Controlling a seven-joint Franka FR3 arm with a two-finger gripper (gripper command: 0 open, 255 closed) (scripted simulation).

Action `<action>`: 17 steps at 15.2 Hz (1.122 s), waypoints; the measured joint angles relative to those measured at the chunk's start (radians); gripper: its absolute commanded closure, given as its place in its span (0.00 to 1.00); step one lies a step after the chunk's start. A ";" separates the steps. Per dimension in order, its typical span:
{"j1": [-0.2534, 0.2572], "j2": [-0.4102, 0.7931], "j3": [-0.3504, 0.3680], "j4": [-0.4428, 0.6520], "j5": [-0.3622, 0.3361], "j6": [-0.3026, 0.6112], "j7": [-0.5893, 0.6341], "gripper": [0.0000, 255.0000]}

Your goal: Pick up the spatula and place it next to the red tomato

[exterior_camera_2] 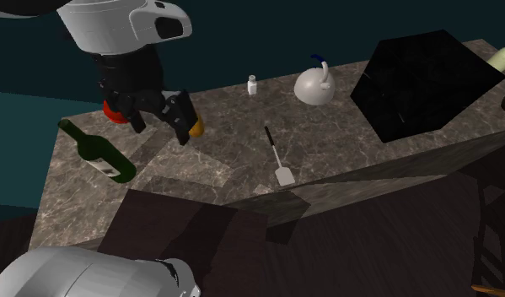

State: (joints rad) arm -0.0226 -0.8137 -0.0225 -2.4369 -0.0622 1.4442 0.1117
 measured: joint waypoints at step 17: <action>-0.015 0.256 -0.272 -0.216 -0.169 0.581 -0.350 0.00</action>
State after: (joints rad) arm -0.0379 -0.5574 -0.2948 -2.6531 -0.2314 2.0250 -0.2380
